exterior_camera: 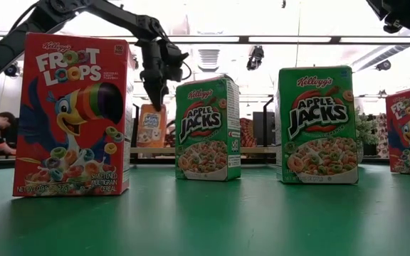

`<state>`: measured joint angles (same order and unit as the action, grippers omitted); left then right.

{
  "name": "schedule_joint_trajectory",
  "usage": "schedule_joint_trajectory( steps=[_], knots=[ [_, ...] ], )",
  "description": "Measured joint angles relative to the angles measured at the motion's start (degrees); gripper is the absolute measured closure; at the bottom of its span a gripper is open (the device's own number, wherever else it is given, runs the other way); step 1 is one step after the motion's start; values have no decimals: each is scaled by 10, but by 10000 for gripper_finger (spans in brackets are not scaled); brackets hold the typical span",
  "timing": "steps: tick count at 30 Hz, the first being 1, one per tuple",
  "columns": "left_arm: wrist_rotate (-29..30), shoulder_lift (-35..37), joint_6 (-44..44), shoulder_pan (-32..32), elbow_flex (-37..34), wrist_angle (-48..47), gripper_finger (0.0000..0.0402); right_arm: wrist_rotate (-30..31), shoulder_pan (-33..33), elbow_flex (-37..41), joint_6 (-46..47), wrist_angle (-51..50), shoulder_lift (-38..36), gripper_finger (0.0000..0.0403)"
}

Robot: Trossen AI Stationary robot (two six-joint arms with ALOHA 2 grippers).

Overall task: Stack cereal on shelf
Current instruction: Put the top orange cereal box on the shelf

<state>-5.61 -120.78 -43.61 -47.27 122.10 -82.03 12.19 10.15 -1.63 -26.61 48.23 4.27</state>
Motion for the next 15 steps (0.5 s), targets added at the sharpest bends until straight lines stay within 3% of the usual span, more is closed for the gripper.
schedule_joint_trajectory(
  steps=[15],
  knots=[
    [2, -2, -2, 0, 13, 6, 274, 0, 0, 0, 0, 0, 0, 394]
  ],
)
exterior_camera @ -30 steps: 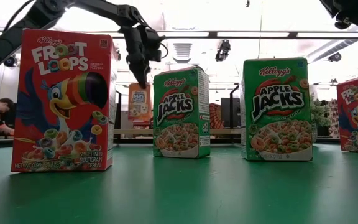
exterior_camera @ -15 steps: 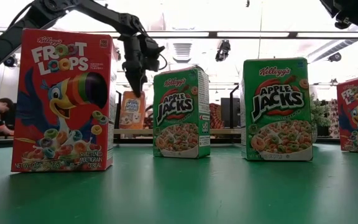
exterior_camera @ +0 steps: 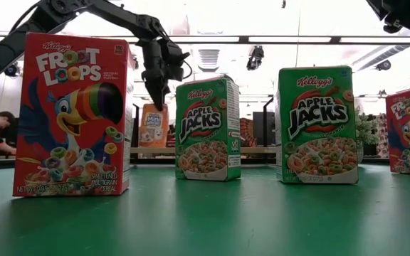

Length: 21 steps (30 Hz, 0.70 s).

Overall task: Stack cereal on shelf
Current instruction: Put the top orange cereal box on the shelf

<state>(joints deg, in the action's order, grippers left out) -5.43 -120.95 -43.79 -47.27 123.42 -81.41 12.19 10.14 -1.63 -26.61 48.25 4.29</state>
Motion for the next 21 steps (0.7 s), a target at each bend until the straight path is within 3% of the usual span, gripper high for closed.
schedule_joint_trajectory(
  steps=[12, 21],
  knots=[
    [5, 0, 8, 0, -2, 6, 273, 0, 0, 0, -3, 0, 0, 394],
    [36, 0, 9, 0, -3, 6, 231, 0, 0, 0, -3, 0, 0, 394]
  ],
)
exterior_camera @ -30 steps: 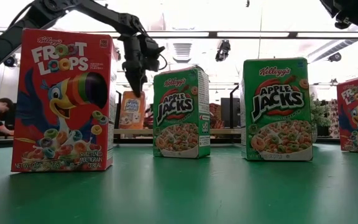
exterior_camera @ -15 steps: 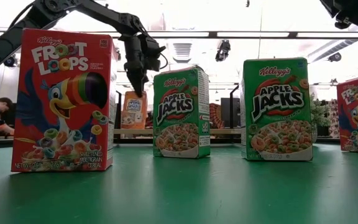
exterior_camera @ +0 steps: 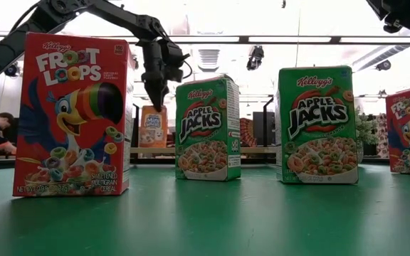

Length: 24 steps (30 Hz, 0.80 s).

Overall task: Stack cereal on shelf
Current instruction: Put the top orange cereal box on the shelf, then put the top red cereal box box on the shelf

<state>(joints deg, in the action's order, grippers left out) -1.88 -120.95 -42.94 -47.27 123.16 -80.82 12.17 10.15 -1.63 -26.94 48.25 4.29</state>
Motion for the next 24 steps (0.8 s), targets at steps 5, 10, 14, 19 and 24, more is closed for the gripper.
schedule_joint_trajectory(
  steps=[5, 10, 14, 19, 24],
  knots=[
    [1, 0, 0, 0, 2, -2, 215, 0, 0, 0, -1, 0, 0, 394],
    [1, 0, 0, 0, 13, -5, 213, 0, 0, 0, -1, 0, 0, 394],
    [1, 0, 2, 1, 24, -14, 213, 0, 0, 0, -1, 0, 0, 394],
    [0, 0, 7, 4, 41, -23, 213, 0, 0, 0, -1, 0, 0, 394],
    [0, 0, 17, 11, 67, -33, 213, -1, 0, 0, -1, 0, 0, 394]
  ],
)
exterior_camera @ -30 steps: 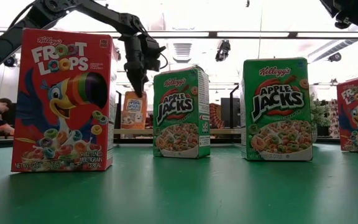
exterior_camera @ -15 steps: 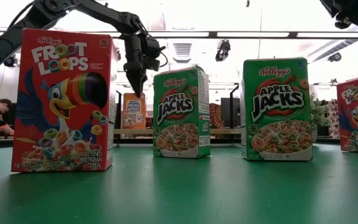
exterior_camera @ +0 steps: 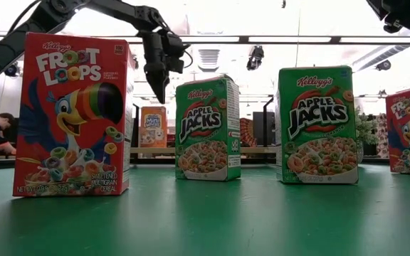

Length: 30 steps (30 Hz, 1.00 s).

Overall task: Stack cereal on shelf
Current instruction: Put the top red cereal box box on the shelf

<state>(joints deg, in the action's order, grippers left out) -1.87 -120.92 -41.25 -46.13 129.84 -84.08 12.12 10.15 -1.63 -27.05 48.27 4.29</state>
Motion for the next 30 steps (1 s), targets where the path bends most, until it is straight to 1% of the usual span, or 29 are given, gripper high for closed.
schedule_joint_trajectory(
  steps=[5, 9, 12, 17, 20, 23, 26, 30],
  knots=[
    [-1, 0, 12, 16, 31, -6, 213, 0, 0, 0, 0, 0, 0, 394],
    [-2, 3, 44, 44, 52, -5, 221, 0, 0, 0, 4, 0, 0, 394],
    [-11, 20, 45, 76, 43, -1, 235, 0, 0, 0, 15, -6, 0, 394],
    [-61, 52, 48, 131, 43, 13, 266, 0, 0, 0, 25, -30, 0, 394],
    [-66, 73, 49, 164, 43, 16, 284, -1, 0, 0, 49, -31, 1, 394],
    [-67, 96, 70, 195, 43, 16, 299, -6, 0, 0, 68, -31, 1, 394],
    [-67, 116, 100, 227, 42, 16, 307, -24, 0, 0, 85, -31, 1, 394],
    [-68, 143, 110, 276, 34, 12, 310, -69, 0, 0, 115, -30, 1, 394]
  ],
)
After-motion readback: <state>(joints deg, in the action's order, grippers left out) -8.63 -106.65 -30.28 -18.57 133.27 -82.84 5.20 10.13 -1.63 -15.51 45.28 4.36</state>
